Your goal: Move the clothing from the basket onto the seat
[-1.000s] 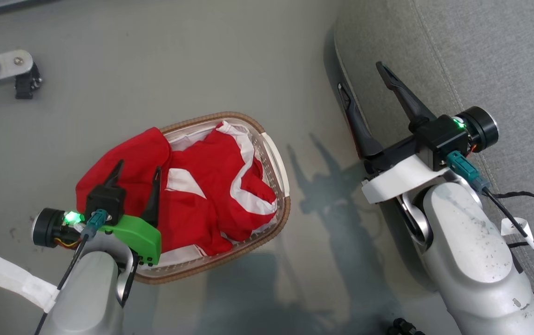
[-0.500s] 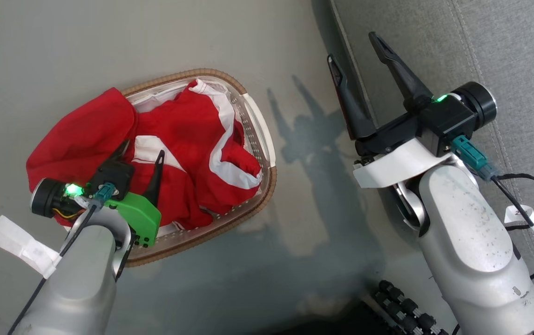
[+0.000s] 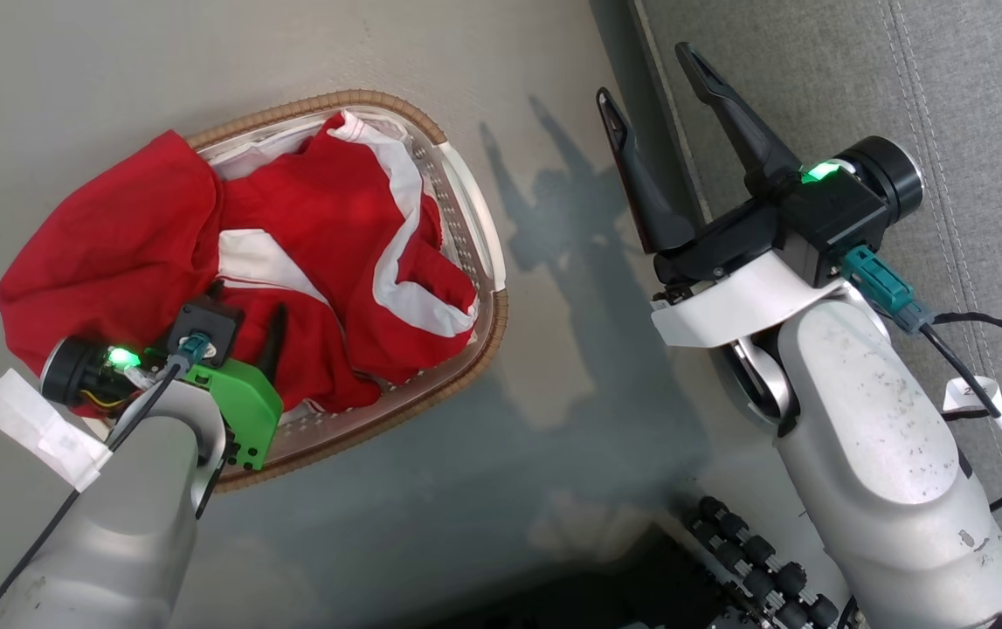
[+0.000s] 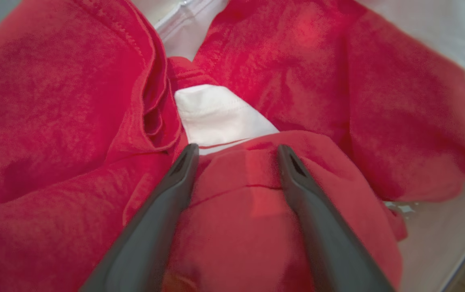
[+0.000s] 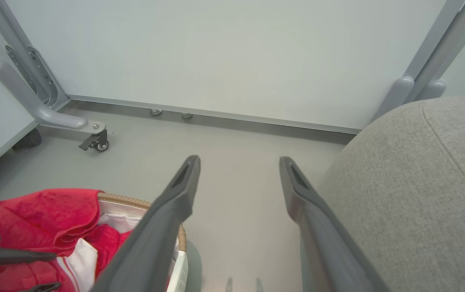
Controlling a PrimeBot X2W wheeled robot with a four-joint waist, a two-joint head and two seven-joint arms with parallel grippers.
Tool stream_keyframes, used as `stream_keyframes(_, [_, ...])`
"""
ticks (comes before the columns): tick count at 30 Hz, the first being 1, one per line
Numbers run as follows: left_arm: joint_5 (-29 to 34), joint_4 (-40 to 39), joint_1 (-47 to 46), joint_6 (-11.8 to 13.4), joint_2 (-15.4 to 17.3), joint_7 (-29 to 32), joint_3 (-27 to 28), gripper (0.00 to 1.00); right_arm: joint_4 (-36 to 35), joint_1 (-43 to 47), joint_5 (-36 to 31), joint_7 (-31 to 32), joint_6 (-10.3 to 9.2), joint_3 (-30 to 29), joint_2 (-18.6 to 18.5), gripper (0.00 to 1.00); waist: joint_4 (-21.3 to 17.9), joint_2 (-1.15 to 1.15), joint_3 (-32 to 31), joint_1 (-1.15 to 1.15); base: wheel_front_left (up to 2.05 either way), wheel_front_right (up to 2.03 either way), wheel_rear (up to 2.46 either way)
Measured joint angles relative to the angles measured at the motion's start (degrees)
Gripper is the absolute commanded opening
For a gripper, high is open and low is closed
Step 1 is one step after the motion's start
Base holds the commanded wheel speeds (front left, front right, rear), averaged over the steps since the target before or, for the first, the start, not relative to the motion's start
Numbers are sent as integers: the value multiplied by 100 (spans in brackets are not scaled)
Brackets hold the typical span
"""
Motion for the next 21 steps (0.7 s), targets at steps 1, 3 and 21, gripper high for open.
stream_keyframes(1, [-1, 98, -48, 0, 1, 0, -57, 100, 0, -9, 20, 0, 0, 7, 0, 100, -8, 0, 17, 0, 0, 0, 0])
stream_keyframes(3, [-36, 313, -120, 0, -1, 0, -175, 100, -5, -31, 32, 0, 0, 30, 1, 100, -31, 0, 42, 0, 0, 0, 0])
stream_keyframes(21, [-405, 1412, -530, 1, -156, 657, -690, 0, -18, -101, 179, 0, 0, 158, 0, 100, -174, 0, 81, 0, 0, 0, 0])
